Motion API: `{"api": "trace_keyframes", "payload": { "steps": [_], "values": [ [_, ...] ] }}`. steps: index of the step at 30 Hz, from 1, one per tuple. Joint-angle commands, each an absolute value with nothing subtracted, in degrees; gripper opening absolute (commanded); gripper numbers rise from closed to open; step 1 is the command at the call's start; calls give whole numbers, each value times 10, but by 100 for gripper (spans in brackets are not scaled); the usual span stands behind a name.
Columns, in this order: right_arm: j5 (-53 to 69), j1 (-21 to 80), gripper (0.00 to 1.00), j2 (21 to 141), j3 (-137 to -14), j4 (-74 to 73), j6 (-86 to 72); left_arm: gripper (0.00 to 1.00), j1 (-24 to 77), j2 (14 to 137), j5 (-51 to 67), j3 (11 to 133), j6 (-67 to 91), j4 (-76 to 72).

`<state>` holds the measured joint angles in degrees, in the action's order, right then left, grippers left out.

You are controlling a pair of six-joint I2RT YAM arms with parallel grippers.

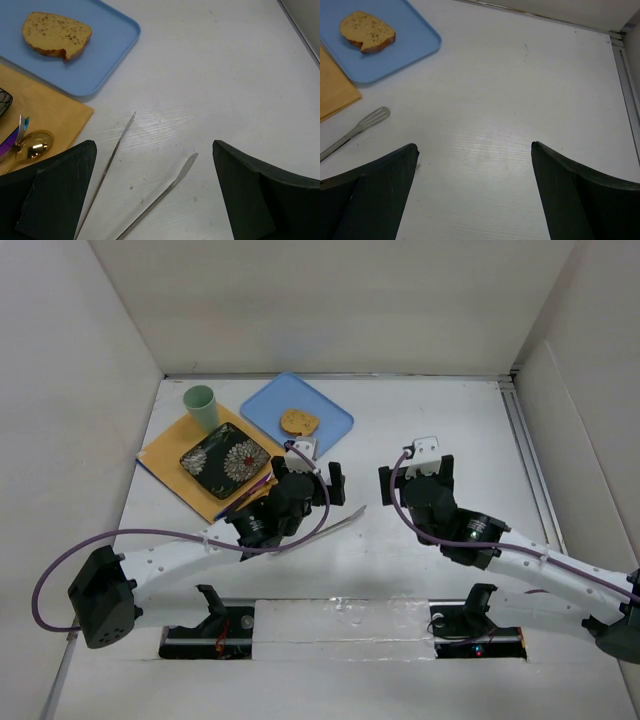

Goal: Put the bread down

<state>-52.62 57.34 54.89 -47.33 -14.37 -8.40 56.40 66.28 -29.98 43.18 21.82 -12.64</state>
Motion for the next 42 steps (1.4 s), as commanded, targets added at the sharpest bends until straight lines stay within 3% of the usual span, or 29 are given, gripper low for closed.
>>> {"api": "trace_keyframes", "payload": {
  "steps": [1, 14, 19, 21, 25, 28, 33, 36, 38, 42],
  "values": [
    [-522, 569, 100, 548, -497, -134, -85, 99, 562, 663, -296, 451, 211, -148],
    [-527, 569, 100, 509, -500, -141, -81, 99, 562, 702, -307, 485, 178, -121],
    [-522, 569, 100, 476, -484, -122, -78, 99, 557, 739, -254, 521, 48, -108],
    [-511, 569, 100, 468, -471, -108, -75, 99, 535, 757, -234, 591, 34, -19],
    [-490, 563, 100, 468, -461, -93, -68, 99, 441, 843, -63, 735, 6, 172],
    [-478, 563, 100, 475, -475, -109, -69, 99, 417, 895, -63, 788, -52, 278],
    [-481, 563, 100, 467, -478, -116, -68, 99, 394, 938, -89, 748, -136, 346],
    [-488, 563, 100, 461, -467, -107, -67, 99, 367, 876, 45, 707, -165, 300],
    [-485, 563, 100, 463, -468, -107, -66, 99, 351, 863, 69, 702, -167, 291],
    [-487, 563, 100, 474, -473, -112, -65, 99, 358, 856, 33, 686, -179, 330]
  ]
}}
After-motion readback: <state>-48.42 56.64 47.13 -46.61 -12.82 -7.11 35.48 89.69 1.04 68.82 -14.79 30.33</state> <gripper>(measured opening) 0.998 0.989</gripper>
